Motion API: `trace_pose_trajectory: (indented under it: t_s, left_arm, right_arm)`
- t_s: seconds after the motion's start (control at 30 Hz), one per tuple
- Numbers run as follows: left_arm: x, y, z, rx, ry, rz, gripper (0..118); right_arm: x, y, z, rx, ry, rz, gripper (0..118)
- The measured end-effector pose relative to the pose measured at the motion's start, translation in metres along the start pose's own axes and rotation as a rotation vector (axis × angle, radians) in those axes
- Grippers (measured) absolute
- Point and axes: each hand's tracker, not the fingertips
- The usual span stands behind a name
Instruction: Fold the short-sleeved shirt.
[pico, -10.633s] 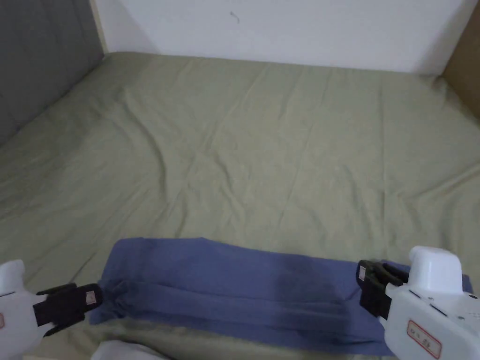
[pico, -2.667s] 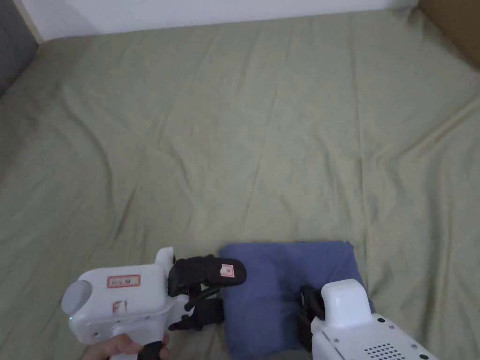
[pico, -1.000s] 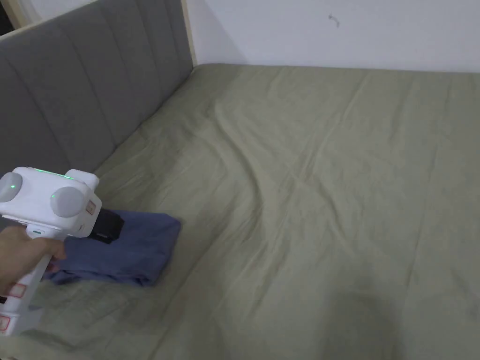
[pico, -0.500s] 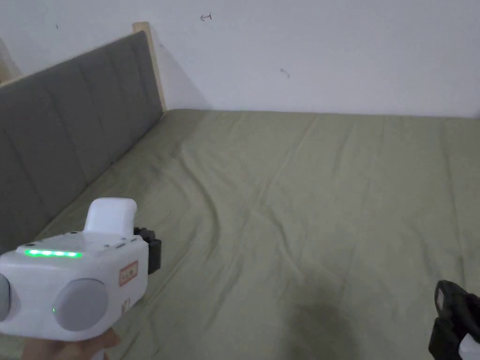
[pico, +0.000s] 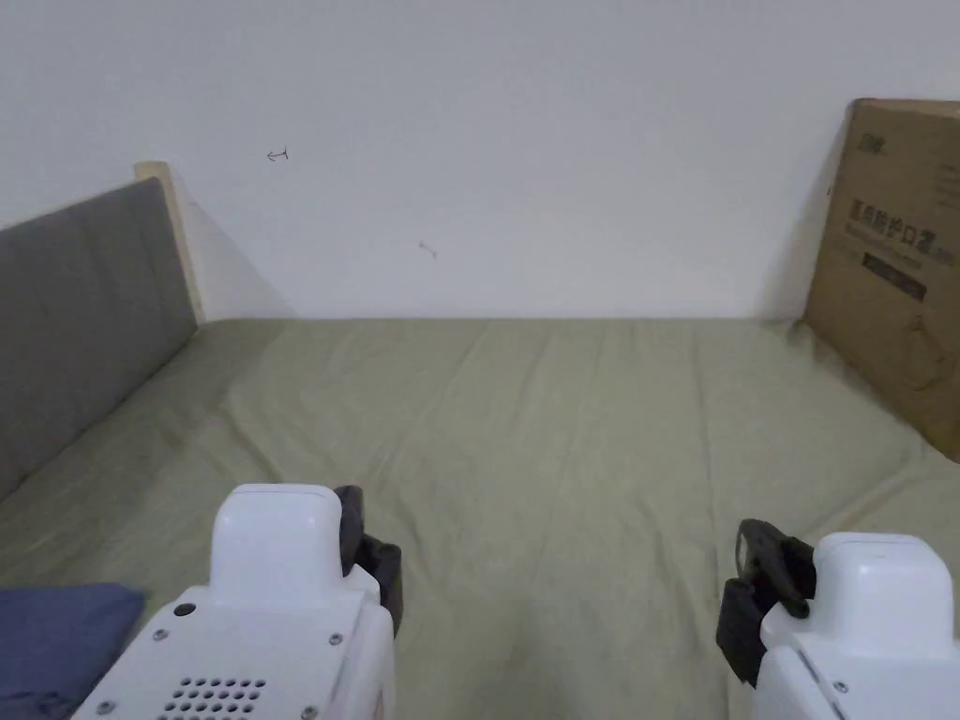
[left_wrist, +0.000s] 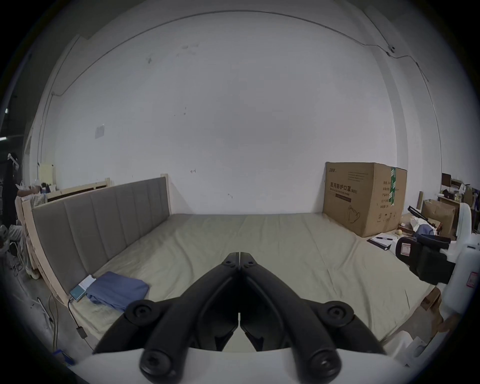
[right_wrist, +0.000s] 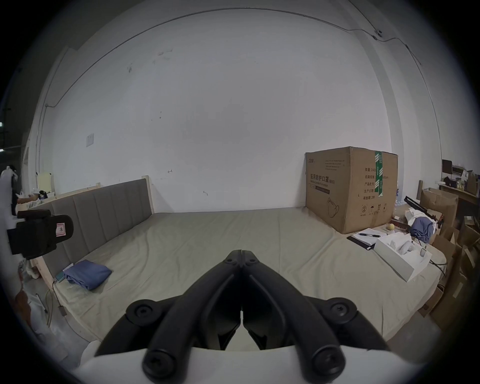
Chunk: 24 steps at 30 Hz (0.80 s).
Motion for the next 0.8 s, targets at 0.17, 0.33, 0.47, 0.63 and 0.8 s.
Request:
trace_pose_trajectory:
  t_s: [0.17, 0.33, 0.47, 0.63, 0.8]
  left_arm:
    - [0.012, 0.005, 0.01, 0.028, 0.08, -0.106, 82]
    - [0.011, 0.01, 0.022, 0.04, 0.044, -0.078, 114]
    - [0.007, 0.016, 0.027, 0.055, 0.033, -0.078, 114]
    - [0.01, 0.024, 0.028, -0.04, 0.024, -0.009, 114]
    - [0.017, 0.026, 0.032, -0.049, 0.029, -0.052, 114]
  right_arm:
    - [0.004, 0.007, 0.014, 0.003, 0.027, -0.019, 6]
    - [0.01, 0.017, 0.02, 0.023, 0.053, -0.062, 66]
    - [0.015, 0.024, 0.027, 0.062, 0.063, -0.079, 118]
    - [0.011, 0.032, 0.031, 0.09, 0.037, -0.024, 118]
    - [0.013, 0.033, 0.029, 0.061, 0.053, -0.059, 118]
